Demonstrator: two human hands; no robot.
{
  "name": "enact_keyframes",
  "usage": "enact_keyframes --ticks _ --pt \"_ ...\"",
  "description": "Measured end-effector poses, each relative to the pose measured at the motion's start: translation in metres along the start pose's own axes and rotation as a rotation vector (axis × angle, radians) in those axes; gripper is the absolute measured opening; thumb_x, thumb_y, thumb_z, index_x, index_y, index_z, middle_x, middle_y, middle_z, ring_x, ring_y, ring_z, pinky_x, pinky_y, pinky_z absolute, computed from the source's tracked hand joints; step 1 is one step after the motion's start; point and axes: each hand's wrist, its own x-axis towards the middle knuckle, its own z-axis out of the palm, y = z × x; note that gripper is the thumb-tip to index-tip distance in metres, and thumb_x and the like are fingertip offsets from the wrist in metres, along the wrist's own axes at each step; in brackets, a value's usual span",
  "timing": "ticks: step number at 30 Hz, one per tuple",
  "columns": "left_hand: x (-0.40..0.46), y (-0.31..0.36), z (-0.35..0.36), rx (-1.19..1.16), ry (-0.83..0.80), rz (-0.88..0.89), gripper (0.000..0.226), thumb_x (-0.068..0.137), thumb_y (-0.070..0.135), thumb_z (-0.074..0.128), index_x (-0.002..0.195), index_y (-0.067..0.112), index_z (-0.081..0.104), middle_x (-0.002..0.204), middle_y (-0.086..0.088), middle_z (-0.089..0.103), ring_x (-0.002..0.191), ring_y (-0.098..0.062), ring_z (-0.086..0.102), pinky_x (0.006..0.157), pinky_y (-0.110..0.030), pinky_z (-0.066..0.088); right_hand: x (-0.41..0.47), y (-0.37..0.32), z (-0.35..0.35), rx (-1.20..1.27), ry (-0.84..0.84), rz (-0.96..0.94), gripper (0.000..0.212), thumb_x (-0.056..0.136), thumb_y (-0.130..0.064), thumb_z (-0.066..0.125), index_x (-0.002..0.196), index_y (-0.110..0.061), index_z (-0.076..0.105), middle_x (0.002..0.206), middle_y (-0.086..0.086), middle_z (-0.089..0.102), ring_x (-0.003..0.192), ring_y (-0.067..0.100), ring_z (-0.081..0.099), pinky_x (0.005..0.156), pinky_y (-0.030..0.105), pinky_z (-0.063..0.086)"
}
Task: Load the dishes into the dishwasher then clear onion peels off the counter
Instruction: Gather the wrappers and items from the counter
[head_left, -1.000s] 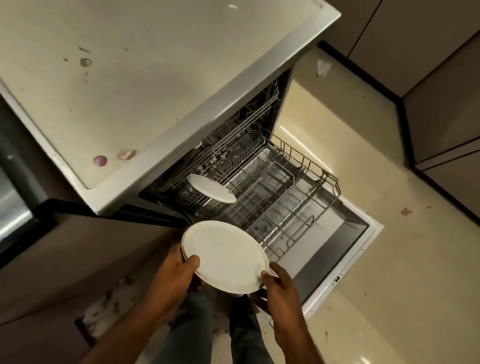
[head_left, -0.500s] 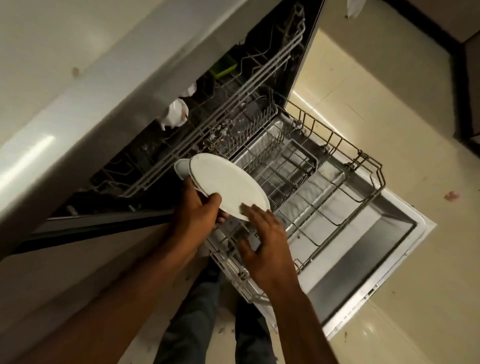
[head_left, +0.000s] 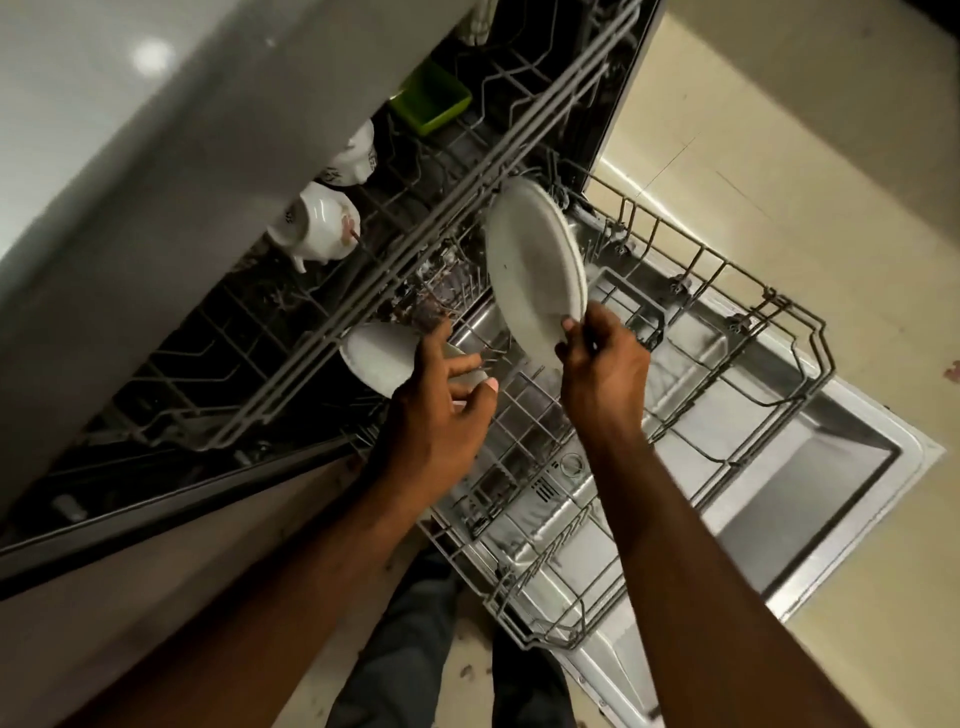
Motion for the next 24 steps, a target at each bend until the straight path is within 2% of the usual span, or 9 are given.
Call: enact_keyframes --ticks 2,5,7,9,13,14,16,18,24 --pt "-0.003 -0.008 -0.002 0.026 -0.014 0.028 0.062 0.097 0.02 0.068 0.151 0.024 0.037 0.131 0.009 0.064 0.103 0.006 0.065 0.083 -0.023 0.059 0.023 -0.004 0.004 0.078 -0.015 0.078 0.028 0.108 -0.022 0.053 0.133 -0.02 0.064 0.113 -0.007 0.069 0.089 0.008 0.069 0.072 0.031 0.063" --pt "-0.01 -0.014 -0.006 0.055 -0.041 0.048 0.058 0.097 0.019 0.069 0.149 0.022 0.042 0.129 0.013 0.061 0.102 0.009 0.064 0.078 -0.012 0.054 0.048 -0.01 0.011 0.062 -0.047 0.054 0.026 0.105 -0.009 0.053 0.126 -0.016 0.067 0.11 -0.005 0.067 0.088 0.006 0.062 0.082 0.032 0.061" --pt "-0.015 -0.017 -0.009 0.066 -0.046 0.052 0.057 0.097 0.019 0.069 0.148 0.024 0.044 0.129 0.016 0.059 0.102 0.01 0.064 0.079 -0.009 0.053 0.057 -0.014 0.015 0.055 -0.079 0.081 0.031 0.107 -0.011 0.052 0.133 -0.02 0.065 0.114 -0.007 0.064 0.09 0.007 0.061 0.083 0.032 0.06" --pt "-0.018 -0.019 -0.012 0.065 -0.046 0.059 0.055 0.097 0.019 0.069 0.147 0.024 0.046 0.132 0.013 0.061 0.104 0.007 0.065 0.081 -0.01 0.053 0.064 -0.016 0.018 0.075 -0.083 0.092 0.028 0.106 -0.011 0.052 0.127 -0.021 0.067 0.118 -0.006 0.065 0.097 0.011 0.064 0.086 0.035 0.062" --pt "-0.023 -0.021 -0.014 0.067 -0.05 0.066 0.054 0.097 0.018 0.068 0.147 0.019 0.046 0.133 0.01 0.06 0.108 0.006 0.064 0.084 -0.013 0.055 0.069 -0.018 0.019 0.026 0.006 -0.036 0.029 0.106 -0.012 0.051 0.131 -0.018 0.065 0.118 -0.006 0.068 0.091 0.004 0.065 0.064 0.011 0.054" --pt "-0.024 -0.021 -0.014 0.067 -0.05 0.065 0.055 0.097 0.018 0.068 0.147 0.019 0.046 0.133 0.011 0.059 0.108 0.006 0.064 0.084 -0.013 0.055 0.071 -0.018 0.019 0.048 0.013 -0.016 0.03 0.106 -0.011 0.051 0.132 -0.017 0.065 0.119 -0.005 0.068 0.092 0.004 0.065 0.067 0.012 0.055" --pt "-0.026 -0.022 -0.014 0.074 -0.054 0.052 0.055 0.098 0.02 0.068 0.148 0.02 0.046 0.134 0.012 0.059 0.108 0.005 0.064 0.083 -0.013 0.055 0.075 -0.013 0.018 0.044 0.0 0.034 0.032 0.105 -0.008 0.052 0.132 -0.017 0.065 0.123 -0.001 0.067 0.102 0.012 0.066 0.083 0.025 0.06" --pt "-0.026 -0.021 -0.014 0.074 -0.055 0.047 0.055 0.098 0.021 0.068 0.148 0.02 0.046 0.136 0.011 0.059 0.108 0.004 0.065 0.084 -0.016 0.057 0.076 -0.007 0.016 0.012 -0.034 0.109 0.034 0.102 -0.004 0.054 0.131 -0.019 0.065 0.126 0.003 0.066 0.106 0.018 0.066 0.09 0.037 0.062" --pt "-0.025 -0.017 -0.015 0.111 -0.039 0.072 0.055 0.098 0.021 0.068 0.148 0.019 0.047 0.137 0.006 0.06 0.106 -0.001 0.066 0.084 -0.027 0.061 0.07 0.017 0.025 -0.197 -0.14 0.289 0.03 0.103 -0.005 0.055 0.131 -0.013 0.061 0.118 0.003 0.062 0.099 0.019 0.065 0.088 0.035 0.062"
